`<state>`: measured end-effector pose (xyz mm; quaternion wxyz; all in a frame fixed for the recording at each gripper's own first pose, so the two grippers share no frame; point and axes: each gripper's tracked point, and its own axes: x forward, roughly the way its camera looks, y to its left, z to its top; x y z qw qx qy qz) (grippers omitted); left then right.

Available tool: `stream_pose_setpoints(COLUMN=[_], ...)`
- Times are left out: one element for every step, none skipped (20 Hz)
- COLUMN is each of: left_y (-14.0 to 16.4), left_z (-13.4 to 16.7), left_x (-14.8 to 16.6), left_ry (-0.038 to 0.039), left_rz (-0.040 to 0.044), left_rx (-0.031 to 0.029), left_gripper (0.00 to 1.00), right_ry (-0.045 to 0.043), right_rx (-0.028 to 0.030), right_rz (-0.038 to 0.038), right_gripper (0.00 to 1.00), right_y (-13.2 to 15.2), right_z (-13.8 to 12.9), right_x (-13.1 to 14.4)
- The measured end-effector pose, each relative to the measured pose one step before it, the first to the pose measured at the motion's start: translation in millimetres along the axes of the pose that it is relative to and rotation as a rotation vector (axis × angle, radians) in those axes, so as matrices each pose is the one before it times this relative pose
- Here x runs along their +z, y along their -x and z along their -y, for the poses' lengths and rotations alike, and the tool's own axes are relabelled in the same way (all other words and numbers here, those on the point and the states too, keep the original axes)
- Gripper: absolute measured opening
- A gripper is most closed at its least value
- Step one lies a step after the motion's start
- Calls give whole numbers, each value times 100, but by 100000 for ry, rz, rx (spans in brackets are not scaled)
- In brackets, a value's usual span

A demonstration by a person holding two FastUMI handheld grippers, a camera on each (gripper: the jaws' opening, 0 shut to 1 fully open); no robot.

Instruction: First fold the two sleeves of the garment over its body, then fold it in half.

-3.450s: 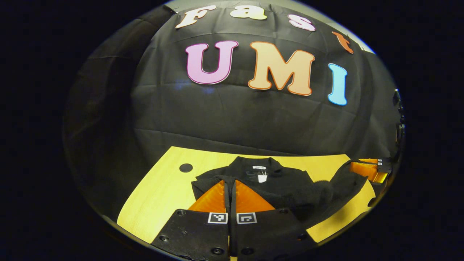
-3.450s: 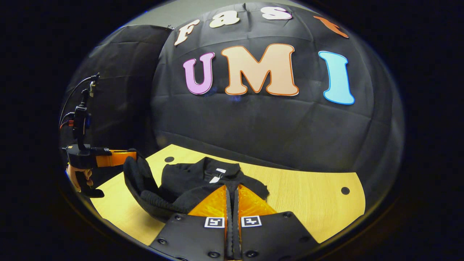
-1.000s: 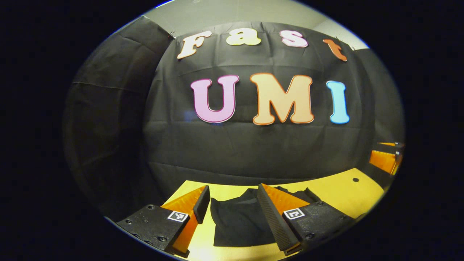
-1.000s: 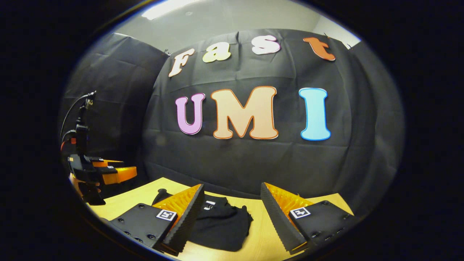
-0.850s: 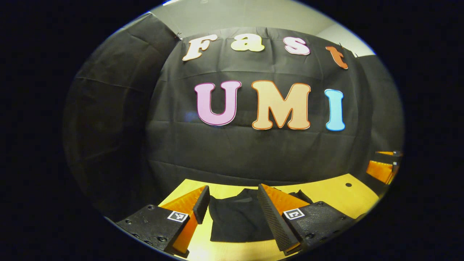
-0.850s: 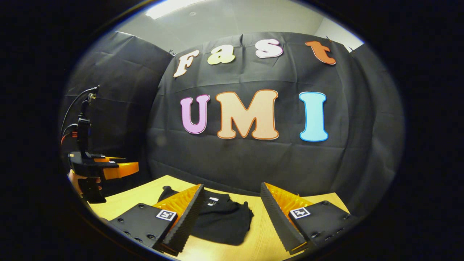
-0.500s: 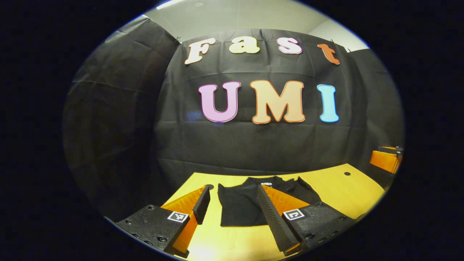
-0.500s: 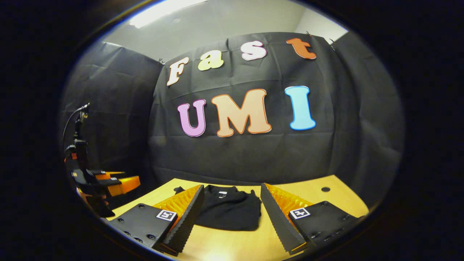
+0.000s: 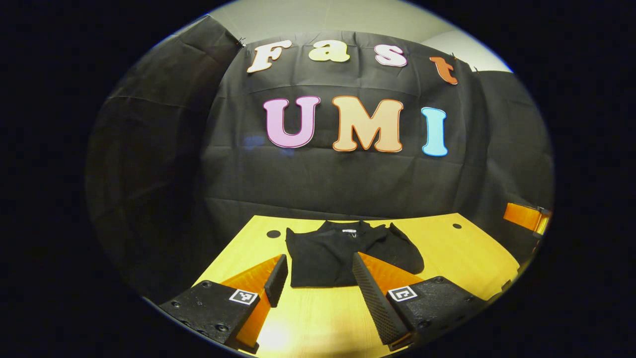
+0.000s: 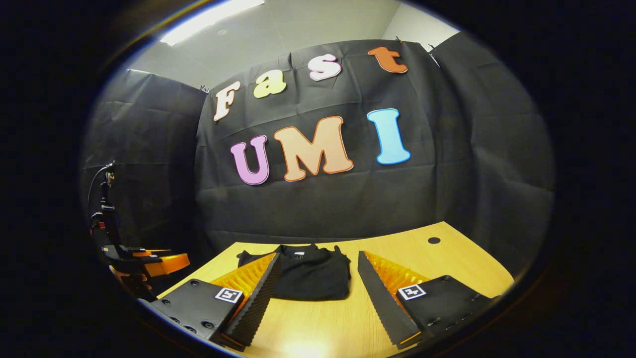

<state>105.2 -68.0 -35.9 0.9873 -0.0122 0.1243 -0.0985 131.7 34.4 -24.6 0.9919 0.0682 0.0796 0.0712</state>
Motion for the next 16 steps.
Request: stream_pose_setpoints(left_y=[141,312,192,62,112,5,-16,-98,-1,-71,9,-64,133,21,113,82], left_z=[-232,-144,4,-24,-106,-83,-128,-33,-14,-67,9,61,-5,75,45,-31], left_x=[19,149,218,187,-99,-5,-65,-75,-33,114,2,35,64,-14,-64,5], left_ry=[-166,177,212,196,75,-26,-95,-76,-136,-256,-130,54,317,346,491,367], left_rz=[203,461,834,493,-52,-204,-264,-321,-31,92,51,121,187,78,120,157], left_rx=[703,483,274,132,106,109,100,-236,-330,63,-176,-130,-287,-443,-289,-251], left_gripper=[80,80,80,80,80,80,80,87,80,80,80,80,83,80,87,87], right_ry=[-370,-13,703,975,572,101,-101,-177,-262,-362,-562,-347,-160,62,432,737], right_rx=[-124,-151,-343,-662,2,183,-56,-212,-182,-202,-230,-62,-212,-134,-205,-447], right_rz=[-98,84,-155,-228,-442,-153,-58,237,183,-208,-540,-44,140,164,373,402], right_gripper=[97,97,97,97,94,97,97,94,97,97,97,97,97,97,97,97], right_y=[310,198,304,101,196,216,184,114,100,28,107,104,81,54,107,58], right_z=[8,10,52,239,13,-125,4,37,86,28,82,6,-59,-88,-78,73], right_x=[-63,-79,-102,-231,-109,-59,-4,-45,-7,-249,-139,25,72,-52,136,84])
